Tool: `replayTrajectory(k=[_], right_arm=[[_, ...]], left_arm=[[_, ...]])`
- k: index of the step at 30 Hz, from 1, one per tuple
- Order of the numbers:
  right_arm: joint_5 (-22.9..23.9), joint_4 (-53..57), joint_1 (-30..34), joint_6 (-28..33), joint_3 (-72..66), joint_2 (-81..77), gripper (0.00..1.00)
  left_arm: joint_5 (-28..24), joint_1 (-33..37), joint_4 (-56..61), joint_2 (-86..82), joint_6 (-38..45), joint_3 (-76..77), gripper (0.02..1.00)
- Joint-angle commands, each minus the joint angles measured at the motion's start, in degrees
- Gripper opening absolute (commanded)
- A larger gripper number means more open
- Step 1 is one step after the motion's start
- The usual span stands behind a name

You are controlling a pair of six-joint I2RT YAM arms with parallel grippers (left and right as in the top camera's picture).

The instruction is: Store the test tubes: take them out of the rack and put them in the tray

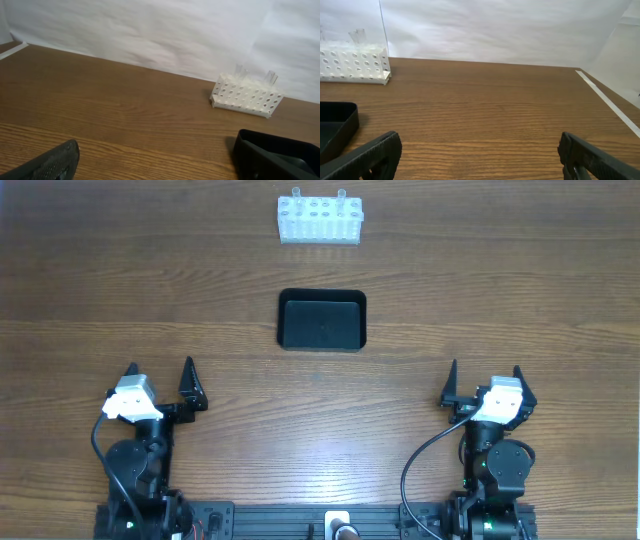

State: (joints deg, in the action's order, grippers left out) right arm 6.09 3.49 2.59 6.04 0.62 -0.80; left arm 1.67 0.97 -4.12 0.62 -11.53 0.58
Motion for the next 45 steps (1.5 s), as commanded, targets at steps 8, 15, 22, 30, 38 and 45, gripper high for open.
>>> replayTrajectory(k=[8,15,22,30,38,45], right_arm=[[-0.5,0.3,-0.3,-0.2,-0.3,0.4,0.991],[-0.5,0.3,-0.3,-0.2,-0.3,0.4,0.991],[-0.5,0.3,-0.3,-0.2,-0.3,0.4,0.993],[-0.5,0.3,-0.3,-0.2,-0.3,0.4,0.991],[-0.5,0.3,-0.3,-0.2,-0.3,0.4,0.993],[-0.5,0.3,-0.3,-0.2,-0.3,0.4,0.991]], left_arm=[[-0.6,-0.3,0.0,-0.4,0.7,-0.2,0.998],[-0.6,-0.3,0.0,-0.2,0.7,-0.2,0.998],[-0.6,-0.3,0.0,-0.2,0.7,-0.2,0.998],[-0.6,-0.3,0.0,-0.2,0.7,-0.2,0.998],[-1.1,-0.3,2.0,1.4,0.6,0.7,0.996],[-1.1,-0.7,2.5,16.5,0.6,14.8,0.998]])
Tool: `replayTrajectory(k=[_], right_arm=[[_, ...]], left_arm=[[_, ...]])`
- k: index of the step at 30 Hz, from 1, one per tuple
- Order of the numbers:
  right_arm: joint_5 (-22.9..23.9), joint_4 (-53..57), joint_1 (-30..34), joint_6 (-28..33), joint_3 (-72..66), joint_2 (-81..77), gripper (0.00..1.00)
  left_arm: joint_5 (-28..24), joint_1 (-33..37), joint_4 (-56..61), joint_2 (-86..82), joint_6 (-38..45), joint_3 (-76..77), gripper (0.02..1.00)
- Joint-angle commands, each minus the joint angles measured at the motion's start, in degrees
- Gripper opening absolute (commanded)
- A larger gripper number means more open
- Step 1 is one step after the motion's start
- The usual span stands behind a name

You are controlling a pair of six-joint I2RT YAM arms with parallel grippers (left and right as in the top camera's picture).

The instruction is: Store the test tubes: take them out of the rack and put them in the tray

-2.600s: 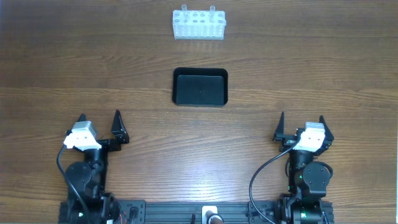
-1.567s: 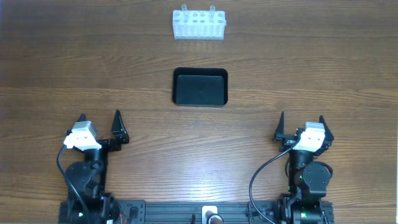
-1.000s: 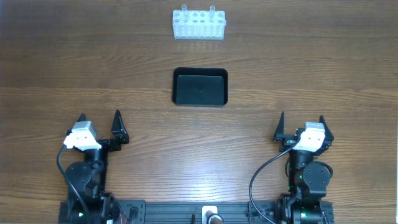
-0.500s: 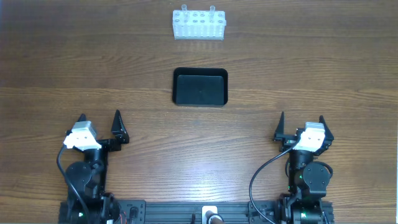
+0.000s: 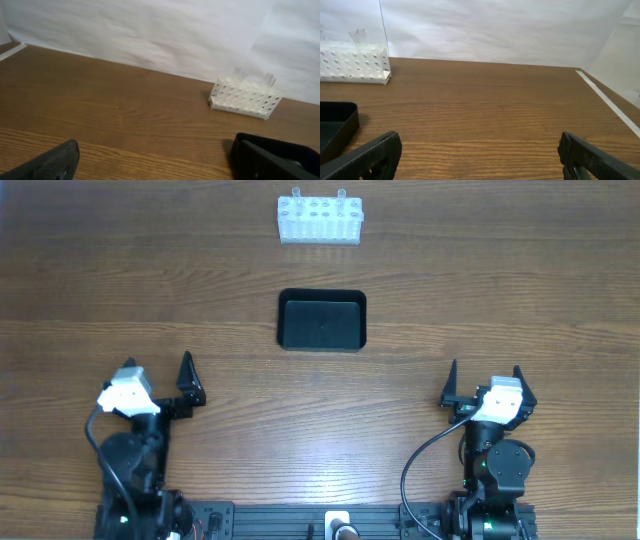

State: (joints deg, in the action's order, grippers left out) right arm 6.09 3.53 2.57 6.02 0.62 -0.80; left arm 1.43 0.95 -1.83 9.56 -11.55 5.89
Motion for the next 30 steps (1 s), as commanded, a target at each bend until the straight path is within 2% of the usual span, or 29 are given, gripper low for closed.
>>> replayTrajectory(k=[1,10,24,30], right_arm=[[-0.5,0.3,-0.3,-0.2,-0.3,0.4,0.991],[-0.5,0.3,-0.3,-0.2,-0.3,0.4,0.993],[-0.5,0.3,-0.3,-0.2,-0.3,0.4,0.993],[-0.5,0.3,-0.3,-0.2,-0.3,0.4,0.991]], left_arm=[[-0.8,-1.0,-0.2,10.2,0.7,12.1,0.998],[-0.8,-5.0,-2.3,35.6,0.7,35.6,0.998],[-0.8,-17.4,-4.5,65.6,0.6,62.1,0.998],[-0.6,-21.5,-15.6,80.3,0.2,76.7,0.998]])
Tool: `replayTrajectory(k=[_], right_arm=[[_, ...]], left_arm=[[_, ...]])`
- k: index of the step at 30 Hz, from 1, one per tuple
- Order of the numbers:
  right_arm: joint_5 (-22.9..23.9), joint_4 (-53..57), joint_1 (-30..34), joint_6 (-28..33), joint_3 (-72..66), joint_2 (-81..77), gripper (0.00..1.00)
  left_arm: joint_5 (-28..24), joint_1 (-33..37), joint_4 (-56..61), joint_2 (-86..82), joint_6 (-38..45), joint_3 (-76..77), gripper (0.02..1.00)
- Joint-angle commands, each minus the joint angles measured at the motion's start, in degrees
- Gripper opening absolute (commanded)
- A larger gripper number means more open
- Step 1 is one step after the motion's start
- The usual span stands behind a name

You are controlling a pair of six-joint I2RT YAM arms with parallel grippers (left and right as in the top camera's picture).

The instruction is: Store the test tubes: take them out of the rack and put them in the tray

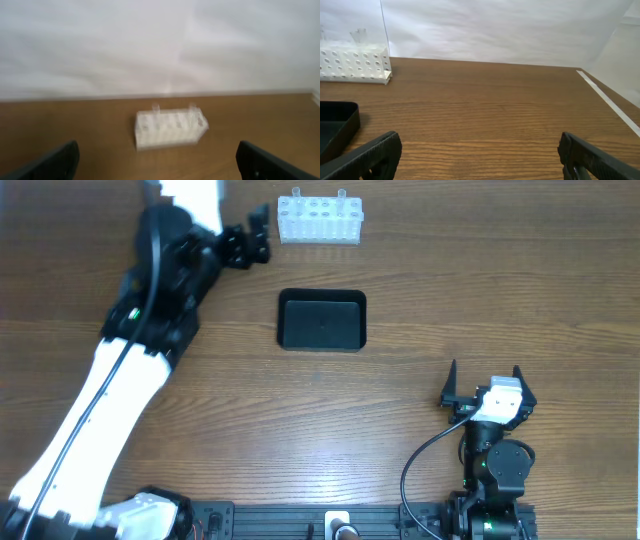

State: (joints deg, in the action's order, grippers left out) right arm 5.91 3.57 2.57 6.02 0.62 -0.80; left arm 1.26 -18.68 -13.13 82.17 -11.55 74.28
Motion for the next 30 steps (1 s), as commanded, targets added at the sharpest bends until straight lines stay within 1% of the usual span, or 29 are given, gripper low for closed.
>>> replayTrajectory(k=[1,5,10,13,22,30], right_arm=[[-0.3,0.2,-0.3,-0.2,-0.3,0.4,0.991],[-0.3,0.2,-0.3,-0.2,-0.3,0.4,0.991],[-0.3,0.2,-0.3,-0.2,-0.3,0.4,0.993],[-0.3,0.2,-0.3,-0.2,-0.3,0.4,0.993],[-0.3,0.2,-0.3,-0.2,-0.3,0.4,0.991],[-0.3,0.2,-0.3,-0.2,-0.3,0.4,0.993]], left_arm=[[-0.2,-2.1,-6.4,10.2,-0.2,11.0,0.998],[1.2,-2.5,-13.6,20.6,-1.3,22.6,0.991],[1.4,-2.6,-14.8,29.7,-1.5,30.7,0.998],[2.5,-2.6,-14.8,33.9,-4.3,33.2,0.998],[2.4,-3.0,-15.0,44.4,-5.0,39.5,0.998],[2.5,-3.1,-14.6,49.9,-5.6,43.9,0.998]])
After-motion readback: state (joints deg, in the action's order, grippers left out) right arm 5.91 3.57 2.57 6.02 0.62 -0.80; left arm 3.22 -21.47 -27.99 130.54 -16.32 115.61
